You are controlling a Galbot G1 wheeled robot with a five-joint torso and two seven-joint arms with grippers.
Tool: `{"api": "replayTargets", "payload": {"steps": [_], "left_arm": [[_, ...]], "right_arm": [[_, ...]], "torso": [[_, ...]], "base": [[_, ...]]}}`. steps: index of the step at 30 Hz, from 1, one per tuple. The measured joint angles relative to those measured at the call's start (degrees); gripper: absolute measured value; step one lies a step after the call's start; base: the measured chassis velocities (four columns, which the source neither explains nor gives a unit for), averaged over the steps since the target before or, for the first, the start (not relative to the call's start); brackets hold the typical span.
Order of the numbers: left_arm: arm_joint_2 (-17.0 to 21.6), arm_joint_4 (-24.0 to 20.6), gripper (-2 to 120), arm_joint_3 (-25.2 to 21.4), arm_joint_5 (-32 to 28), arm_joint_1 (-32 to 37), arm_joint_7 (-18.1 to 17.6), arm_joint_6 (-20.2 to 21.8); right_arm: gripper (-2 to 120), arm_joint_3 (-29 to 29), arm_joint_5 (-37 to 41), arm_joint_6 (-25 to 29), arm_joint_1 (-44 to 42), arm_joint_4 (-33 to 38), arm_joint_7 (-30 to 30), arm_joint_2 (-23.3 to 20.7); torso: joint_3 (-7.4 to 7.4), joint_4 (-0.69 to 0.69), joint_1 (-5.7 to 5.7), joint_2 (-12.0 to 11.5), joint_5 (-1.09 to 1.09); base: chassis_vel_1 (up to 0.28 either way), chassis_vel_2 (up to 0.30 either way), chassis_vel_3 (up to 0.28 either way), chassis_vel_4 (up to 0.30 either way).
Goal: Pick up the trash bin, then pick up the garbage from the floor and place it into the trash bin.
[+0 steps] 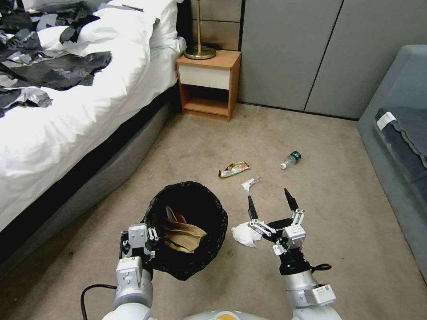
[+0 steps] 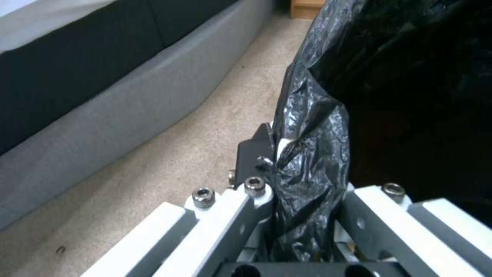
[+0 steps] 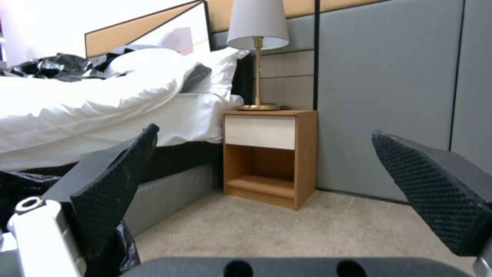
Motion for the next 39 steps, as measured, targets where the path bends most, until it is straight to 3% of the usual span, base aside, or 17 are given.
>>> {"api": "replayTargets", "payload": {"steps": [13, 34, 39], "left_arm": [[0.0, -0.2, 2, 0.1, 0.0, 0.1, 0.0, 0.0], [-0.1, -0.2, 2, 0.0, 0.0, -0.2, 0.0, -0.1], [-0.1, -0.1, 2, 0.0, 0.0, -0.3, 0.0, -0.1]], "right_arm": [[98, 0.4, 0.1, -0.3, 0.4, -0.2, 0.0, -0.2], [99, 0.5, 0.1, 1.1, 1.3, -2.4, -1.1, -0.7], [99, 0.0, -0.2, -3.4, 2.0, -4.0, -0.1, -2.4]], "torso": [[0.00, 0.00, -0.01, 0.0, 0.00], [0.00, 0.00, 0.00, 0.0, 0.00], [0.00, 0.01, 0.00, 0.0, 0.00]], "base": [[-0.006, 0.004, 0.004, -0.006], [-0.093, 0.091, 0.103, -0.102], [0.000, 0.000, 0.000, 0.000]]}}
